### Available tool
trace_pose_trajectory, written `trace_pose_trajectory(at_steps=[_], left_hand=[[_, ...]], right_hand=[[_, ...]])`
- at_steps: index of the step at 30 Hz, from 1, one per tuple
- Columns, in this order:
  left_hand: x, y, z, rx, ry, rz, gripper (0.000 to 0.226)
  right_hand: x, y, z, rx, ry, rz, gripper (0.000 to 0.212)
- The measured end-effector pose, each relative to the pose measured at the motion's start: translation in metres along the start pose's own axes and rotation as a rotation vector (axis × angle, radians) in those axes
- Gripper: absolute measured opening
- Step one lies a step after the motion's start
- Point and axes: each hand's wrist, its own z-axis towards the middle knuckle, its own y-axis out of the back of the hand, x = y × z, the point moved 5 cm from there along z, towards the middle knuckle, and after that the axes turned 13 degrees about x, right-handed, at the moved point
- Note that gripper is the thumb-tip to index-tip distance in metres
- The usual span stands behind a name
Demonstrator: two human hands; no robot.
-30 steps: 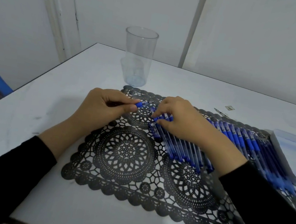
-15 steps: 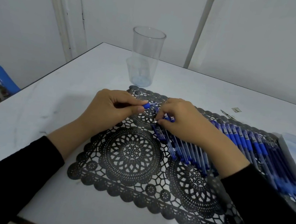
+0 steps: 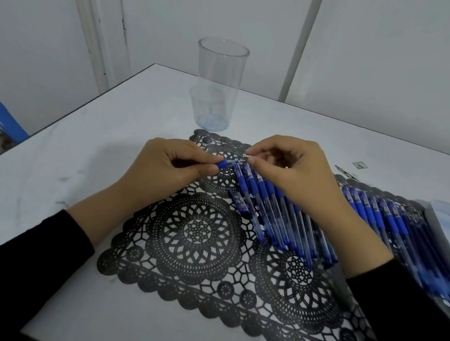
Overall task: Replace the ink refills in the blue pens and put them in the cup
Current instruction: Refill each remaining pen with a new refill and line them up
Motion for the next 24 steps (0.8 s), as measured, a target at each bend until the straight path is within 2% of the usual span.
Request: trace_pose_trajectory(at_steps=[9,17,22,24], left_hand=[[0.000,0.001,-0.001,-0.020,0.009,-0.019,0.021],[-0.006,-0.002,-0.002,-0.010,-0.035,0.013,0.028],[-0.008,-0.002,-0.003,-0.026,-0.056,0.036,0.029],[-0.008,-0.002,-0.002,-0.025,-0.052,0.034,0.029]], right_hand=[[0.002,0.003,-0.001,0.005,0.007,-0.011,0.012],[0.001,-0.009,-0.001,0.076,0.001,0.025,0.004],[0.001,-0.015,-0.001,0.083,-0.013,-0.093,0.020],[0.001,-0.013,-0.001,0.064,0.001,-0.058,0.014]])
